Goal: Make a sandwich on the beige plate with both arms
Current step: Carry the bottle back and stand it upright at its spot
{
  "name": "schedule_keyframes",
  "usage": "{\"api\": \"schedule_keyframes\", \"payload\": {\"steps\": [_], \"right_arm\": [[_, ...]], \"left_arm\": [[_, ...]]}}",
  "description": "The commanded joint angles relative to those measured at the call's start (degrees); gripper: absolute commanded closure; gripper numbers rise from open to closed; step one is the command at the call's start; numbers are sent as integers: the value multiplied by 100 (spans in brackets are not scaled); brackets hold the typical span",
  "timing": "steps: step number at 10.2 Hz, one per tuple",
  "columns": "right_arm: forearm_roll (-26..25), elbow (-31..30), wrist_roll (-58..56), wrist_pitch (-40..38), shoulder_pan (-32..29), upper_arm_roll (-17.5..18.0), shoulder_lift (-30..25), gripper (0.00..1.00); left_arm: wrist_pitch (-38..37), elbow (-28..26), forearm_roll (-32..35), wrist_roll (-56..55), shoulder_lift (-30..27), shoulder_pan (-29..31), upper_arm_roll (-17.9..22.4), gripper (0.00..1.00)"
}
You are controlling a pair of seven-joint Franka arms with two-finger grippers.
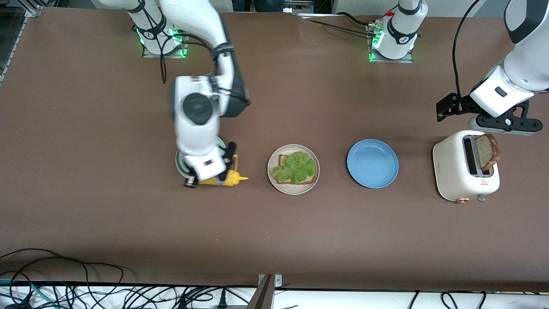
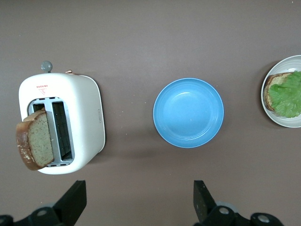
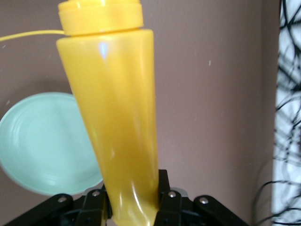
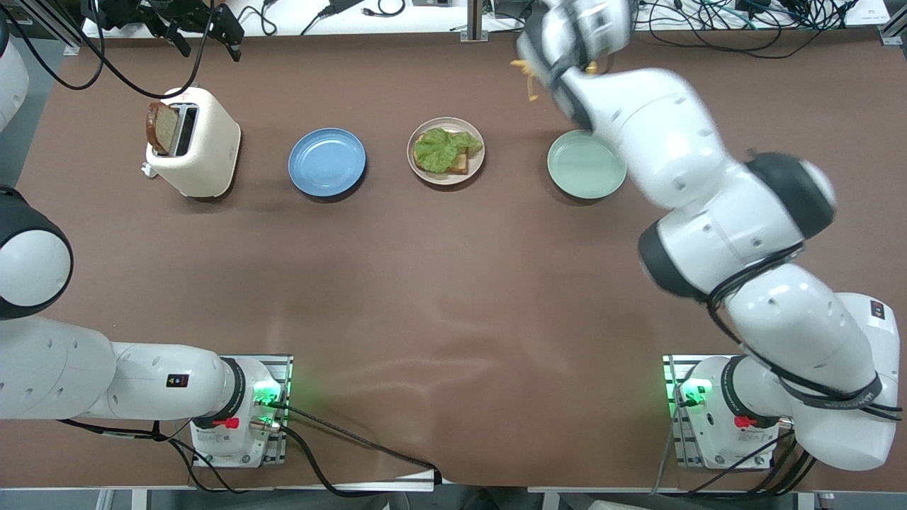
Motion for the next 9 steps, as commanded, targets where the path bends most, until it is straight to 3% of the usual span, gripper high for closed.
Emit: {"api": "schedule_keyframes", "payload": {"steps": [1,5,7,9], "right_arm": [[955,-122,-769,-849,-863,61,-411,100],[2283,-288,-2657,-2415,-2560,61,-394,100],[2400,-472,-3763,-2917,-3194,96,-368,100],[2645,-1120,-4653,-3155,-3424,96,-367,100]], "left_arm": [[-21,65,-149,20,6,46,-18,0],[-21,65,-149,20,6,46,-18,0],[-21,65,-149,20,6,46,-18,0],[-29,65,-149,20,6,46,-18,0]]}}
